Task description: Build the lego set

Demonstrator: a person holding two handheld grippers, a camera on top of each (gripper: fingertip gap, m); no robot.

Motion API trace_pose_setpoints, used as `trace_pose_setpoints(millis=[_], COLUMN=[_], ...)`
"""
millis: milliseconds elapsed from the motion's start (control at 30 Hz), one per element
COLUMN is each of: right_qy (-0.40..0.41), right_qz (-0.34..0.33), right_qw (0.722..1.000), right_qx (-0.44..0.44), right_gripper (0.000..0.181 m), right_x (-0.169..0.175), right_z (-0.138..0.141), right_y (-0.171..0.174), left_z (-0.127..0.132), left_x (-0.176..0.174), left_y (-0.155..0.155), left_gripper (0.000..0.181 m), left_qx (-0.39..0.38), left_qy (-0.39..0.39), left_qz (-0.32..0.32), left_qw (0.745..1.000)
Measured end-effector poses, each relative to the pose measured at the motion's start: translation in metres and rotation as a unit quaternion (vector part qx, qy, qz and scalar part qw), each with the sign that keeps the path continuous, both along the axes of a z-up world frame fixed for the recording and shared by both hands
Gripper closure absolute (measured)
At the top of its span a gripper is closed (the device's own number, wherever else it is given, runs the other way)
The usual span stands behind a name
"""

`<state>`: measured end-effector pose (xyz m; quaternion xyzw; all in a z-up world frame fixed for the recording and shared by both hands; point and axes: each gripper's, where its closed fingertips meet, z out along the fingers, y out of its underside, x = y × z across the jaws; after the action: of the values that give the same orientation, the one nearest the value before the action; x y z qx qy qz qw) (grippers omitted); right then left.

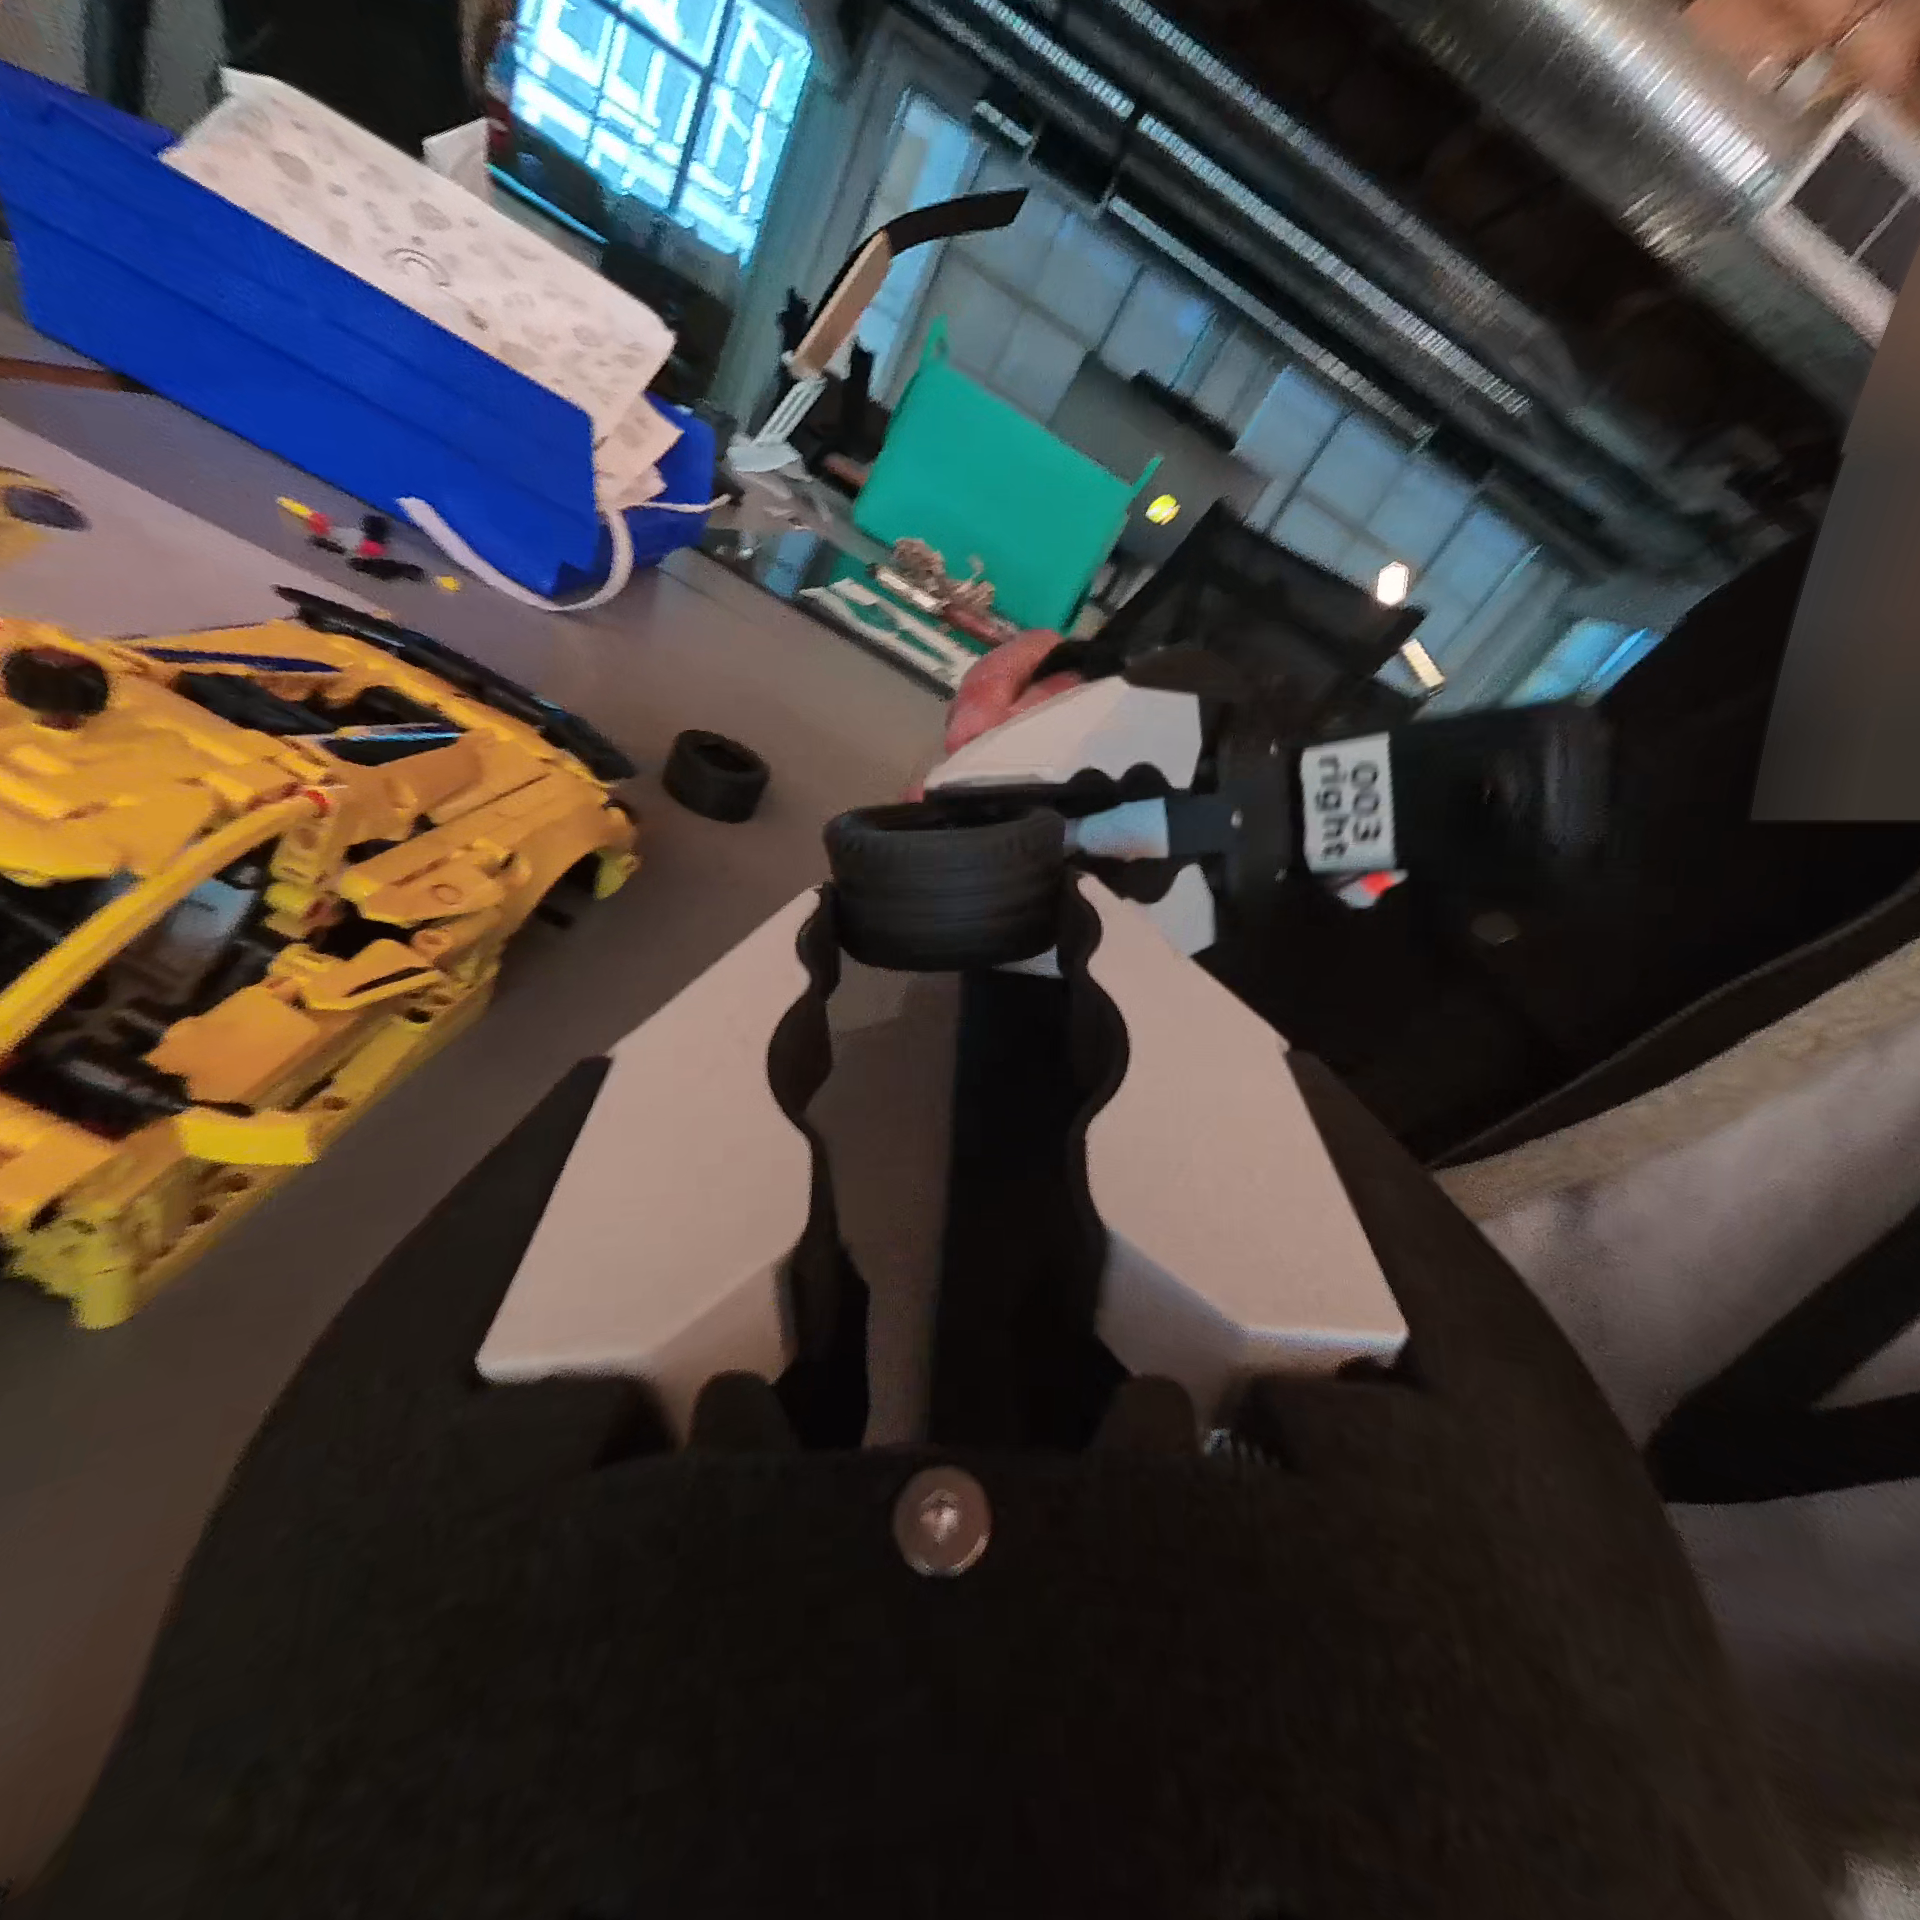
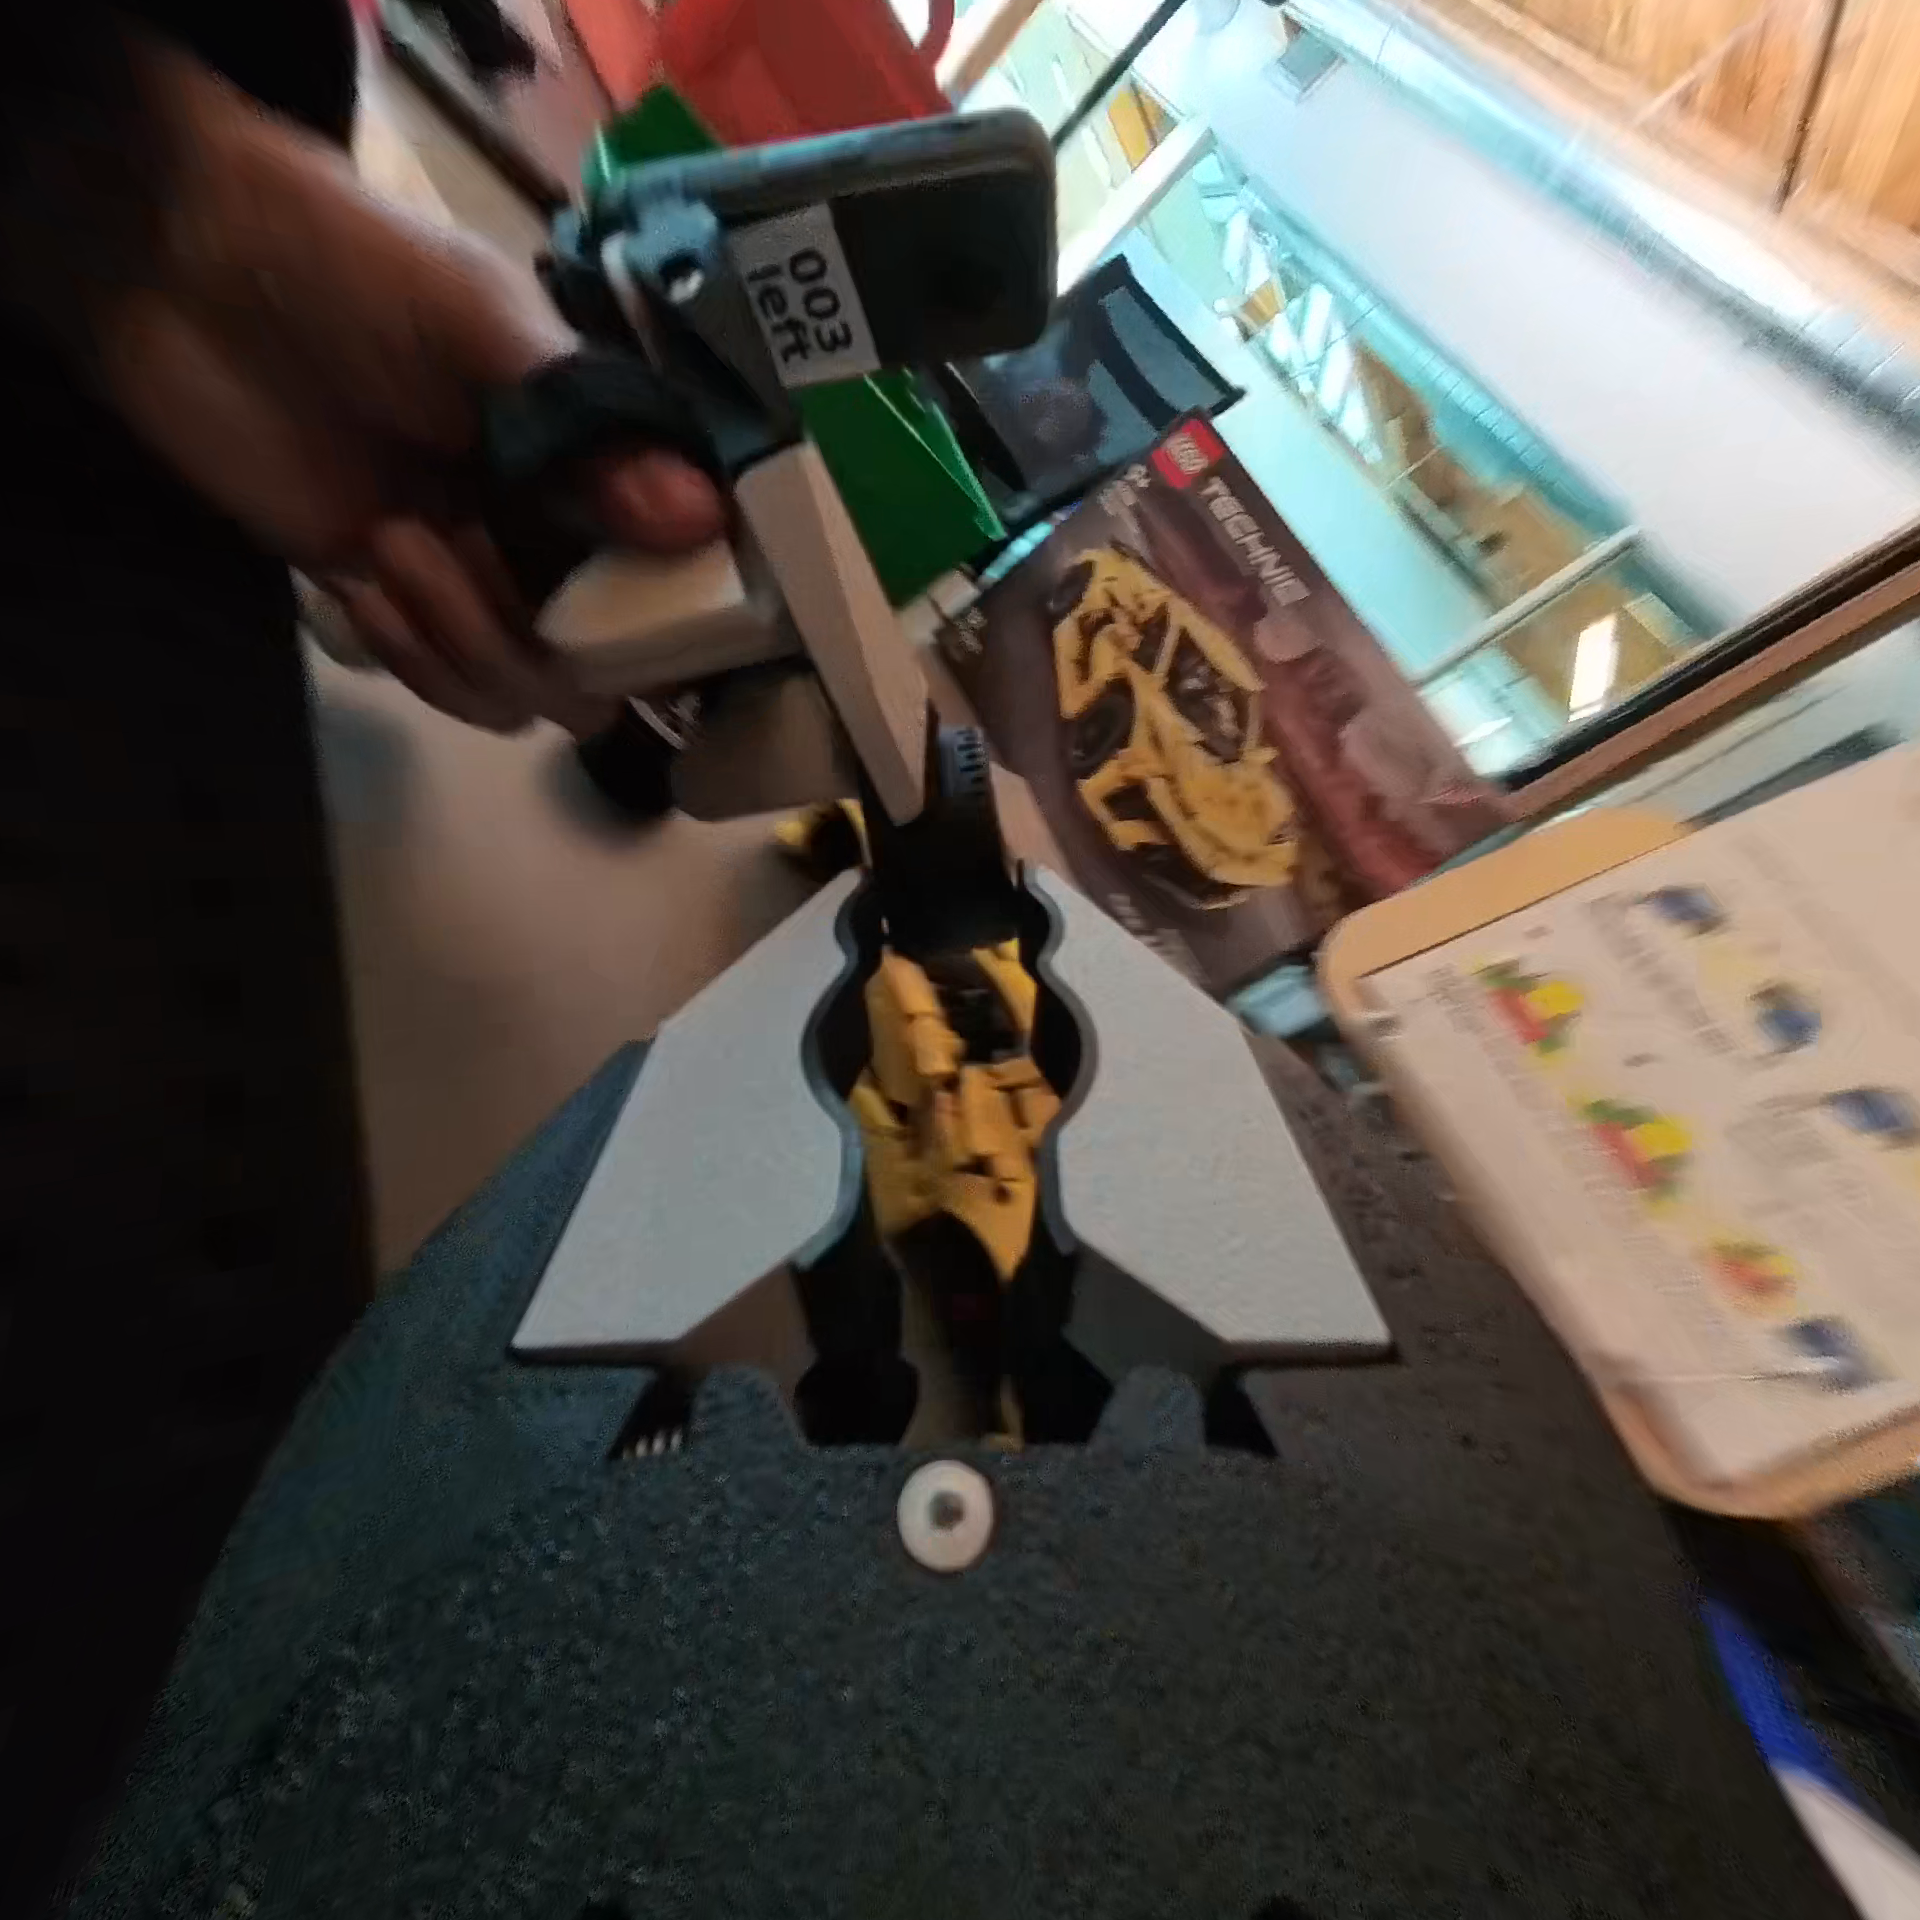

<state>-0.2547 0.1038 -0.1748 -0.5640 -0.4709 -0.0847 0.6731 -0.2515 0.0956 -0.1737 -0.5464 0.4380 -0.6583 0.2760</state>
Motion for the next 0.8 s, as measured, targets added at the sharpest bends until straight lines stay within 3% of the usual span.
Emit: trace_pose_setpoints(millis=[67, 133, 200, 267, 333, 367, 467, 567, 700, 800], right_qy=[0.113, 0.234, 0.365, 0.442, 0.452, 0.440, 0.410, 0.391, 0.296, 0.226], right_qz=[0.039, 0.082, 0.127, 0.191, 0.226, 0.230, 0.192, 0.140, 0.011, -0.036], right_qw=[0.990, 0.954, 0.884, 0.789, 0.723, 0.710, 0.701, 0.713, 0.771, 0.783], right_qx=[-0.081, -0.169, -0.262, -0.381, -0.471, -0.500, -0.550, -0.565, -0.563, -0.578], right_gripper=[0.150, 0.138, 0.136, 0.136, 0.146, 0.151, 0.162, 0.168, 0.172, 0.171], right_x=[0.000, 0.008, 0.021, 0.020, 0.011, 0.006, 0.001, 0.007, 0.013, 0.013], right_z=[0.003, 0.015, 0.028, 0.026, 0.017, 0.010, -0.013, -0.032, -0.078, -0.102], right_y=[-0.005, -0.009, -0.008, -0.012, -0.020, -0.023, -0.022, -0.013, 0.000, 0.000], left_z=[0.000, -0.001, 0.003, 0.006, 0.003, 0.001, -0.013, -0.035, -0.080, -0.106], left_x=[-0.001, -0.002, -0.003, -0.004, -0.003, -0.001, 0.003, 0.009, 0.011, 0.008], left_y=[0.004, 0.009, 0.002, -0.008, -0.017, -0.023, -0.034, -0.027, -0.012, -0.011], left_gripper=[0.138, 0.138, 0.138, 0.138, 0.138, 0.138, 0.139, 0.138, 0.138, 0.137], left_qx=[0.067, 0.166, 0.206, 0.209, 0.223, 0.235, 0.281, 0.312, 0.302, 0.287], left_qy=[0.001, 0.003, -0.013, -0.026, -0.024, -0.022, 0.002, 0.053, 0.174, 0.254], left_qz=[0.029, 0.068, 0.061, 0.037, 0.016, 0.005, -0.015, -0.005, -0.009, -0.031], left_qw=[0.997, 0.984, 0.977, 0.977, 0.974, 0.972, 0.960, 0.948, 0.937, 0.923])
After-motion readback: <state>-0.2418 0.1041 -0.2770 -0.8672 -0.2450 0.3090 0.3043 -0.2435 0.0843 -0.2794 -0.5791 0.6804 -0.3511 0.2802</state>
